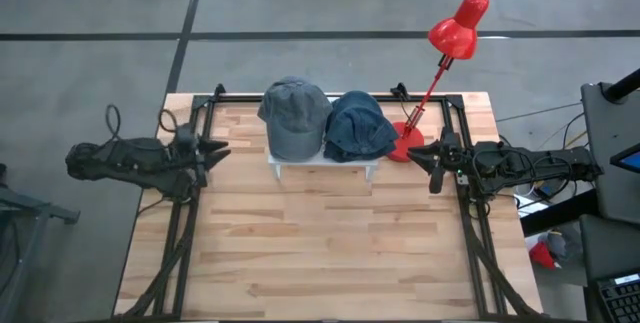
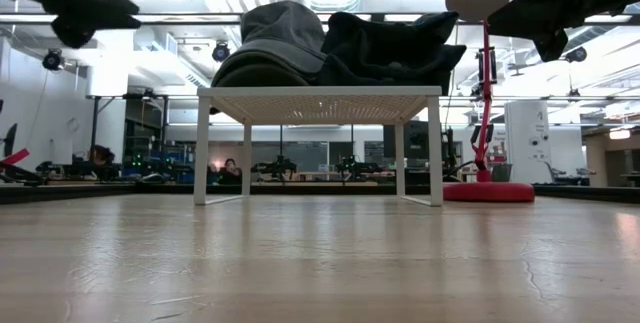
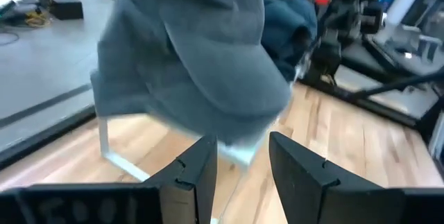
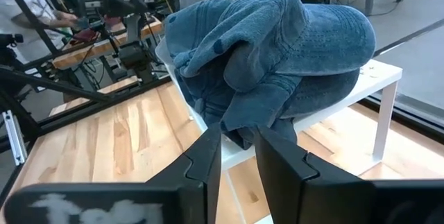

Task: Pick & Place hat
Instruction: Return to Home Position

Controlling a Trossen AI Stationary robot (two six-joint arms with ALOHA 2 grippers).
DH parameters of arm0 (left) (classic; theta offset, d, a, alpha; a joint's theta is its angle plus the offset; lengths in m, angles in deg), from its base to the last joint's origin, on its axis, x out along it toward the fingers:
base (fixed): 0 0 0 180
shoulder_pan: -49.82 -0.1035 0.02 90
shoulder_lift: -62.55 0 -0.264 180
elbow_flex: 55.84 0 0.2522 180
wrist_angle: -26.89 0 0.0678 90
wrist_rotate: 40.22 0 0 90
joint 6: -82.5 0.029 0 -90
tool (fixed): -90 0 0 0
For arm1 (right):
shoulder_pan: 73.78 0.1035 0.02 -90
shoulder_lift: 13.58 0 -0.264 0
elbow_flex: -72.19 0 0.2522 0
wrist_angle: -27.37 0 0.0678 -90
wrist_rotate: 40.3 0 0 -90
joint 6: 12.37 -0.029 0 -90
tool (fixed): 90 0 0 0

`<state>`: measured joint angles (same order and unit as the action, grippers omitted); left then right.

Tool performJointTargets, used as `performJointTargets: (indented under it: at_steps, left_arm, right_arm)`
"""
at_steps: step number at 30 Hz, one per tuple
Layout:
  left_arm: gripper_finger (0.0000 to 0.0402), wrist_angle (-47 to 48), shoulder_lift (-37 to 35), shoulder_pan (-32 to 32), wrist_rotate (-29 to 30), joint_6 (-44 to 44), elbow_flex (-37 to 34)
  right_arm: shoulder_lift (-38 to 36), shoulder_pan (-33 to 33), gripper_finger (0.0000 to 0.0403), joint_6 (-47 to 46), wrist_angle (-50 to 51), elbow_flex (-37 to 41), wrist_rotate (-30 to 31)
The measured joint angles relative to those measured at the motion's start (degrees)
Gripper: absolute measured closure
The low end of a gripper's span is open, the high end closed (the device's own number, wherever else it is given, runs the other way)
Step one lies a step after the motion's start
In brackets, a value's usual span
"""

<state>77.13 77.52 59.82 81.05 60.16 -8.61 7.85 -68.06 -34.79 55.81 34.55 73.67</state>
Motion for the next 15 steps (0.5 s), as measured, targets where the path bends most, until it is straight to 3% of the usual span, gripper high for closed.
performJointTargets:
  at_steps: [10,15]
  left_arm:
    - [0.0269,-2.2,-12.4,0.0,-0.3,-1.3,-7.4]
    - [0.0269,-2.5,-14.8,0.0,-0.7,0.3,-9.9]
  right_arm:
    - [0.0,0.0,0.0322,1.7,0.0,0.0,-0.6]
    - [-0.1,0.0,0.0332,2.8,-0.1,0.0,-1.0]
